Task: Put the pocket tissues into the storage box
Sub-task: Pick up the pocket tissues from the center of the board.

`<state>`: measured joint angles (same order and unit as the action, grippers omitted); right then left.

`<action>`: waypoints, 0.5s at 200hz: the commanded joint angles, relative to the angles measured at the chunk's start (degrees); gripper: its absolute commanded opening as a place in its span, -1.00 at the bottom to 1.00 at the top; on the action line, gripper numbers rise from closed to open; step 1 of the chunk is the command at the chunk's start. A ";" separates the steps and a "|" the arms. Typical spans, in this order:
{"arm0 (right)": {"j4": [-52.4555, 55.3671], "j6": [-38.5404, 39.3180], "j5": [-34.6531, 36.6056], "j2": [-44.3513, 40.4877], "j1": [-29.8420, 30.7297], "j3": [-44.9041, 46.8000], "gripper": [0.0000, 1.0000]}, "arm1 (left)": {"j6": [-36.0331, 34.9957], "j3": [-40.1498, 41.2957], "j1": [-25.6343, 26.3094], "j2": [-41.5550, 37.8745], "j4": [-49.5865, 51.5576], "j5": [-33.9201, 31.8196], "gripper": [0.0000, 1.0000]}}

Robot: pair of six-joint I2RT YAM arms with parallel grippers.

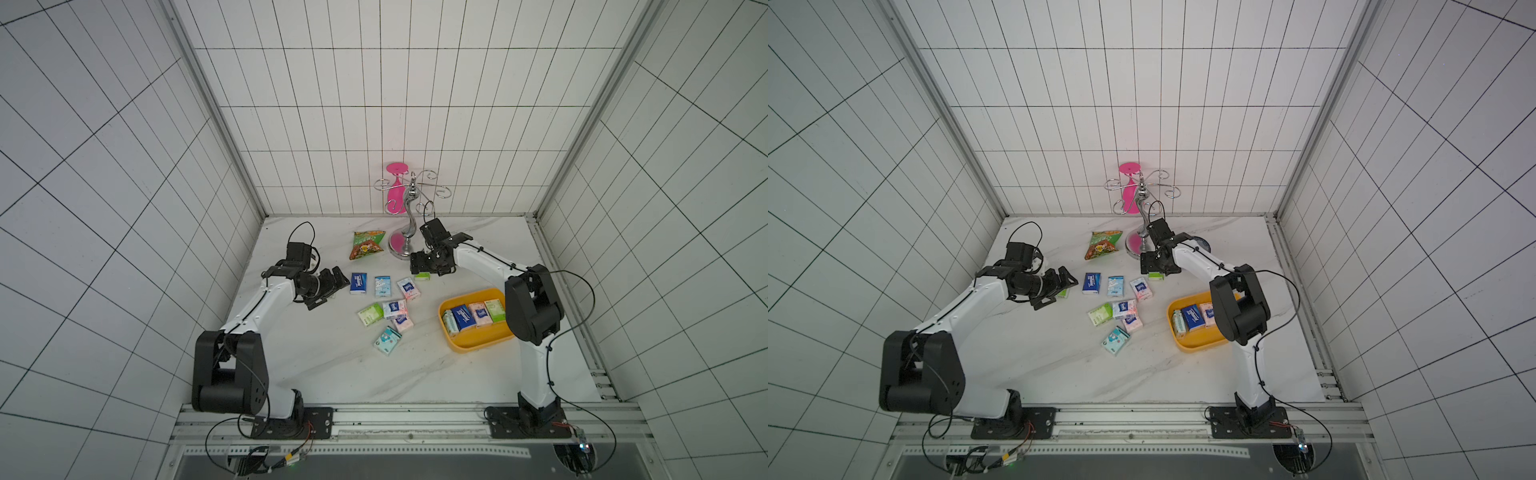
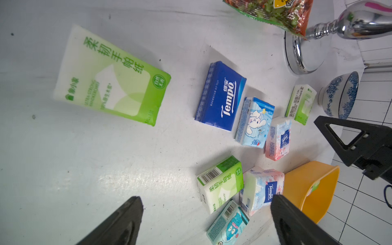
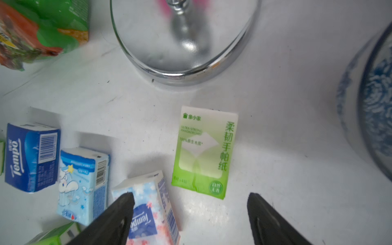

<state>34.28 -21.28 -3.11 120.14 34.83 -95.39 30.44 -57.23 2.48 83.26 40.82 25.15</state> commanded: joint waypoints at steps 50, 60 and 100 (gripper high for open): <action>4.64 0.62 4.59 7.11 -0.46 -8.09 0.76 | -0.47 0.34 -0.77 -1.67 -1.27 0.32 0.95; 5.03 0.65 4.84 8.09 -0.47 -9.07 0.76 | -0.55 0.45 -0.82 -1.94 -1.32 0.28 0.95; 7.24 0.73 4.96 11.86 -0.52 -12.63 0.69 | -0.82 0.54 -1.17 -2.62 -0.78 0.14 0.95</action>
<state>37.54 -21.15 0.73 128.95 34.83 -105.19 30.41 -57.08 1.72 82.13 40.71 25.17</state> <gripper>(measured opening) 0.856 0.975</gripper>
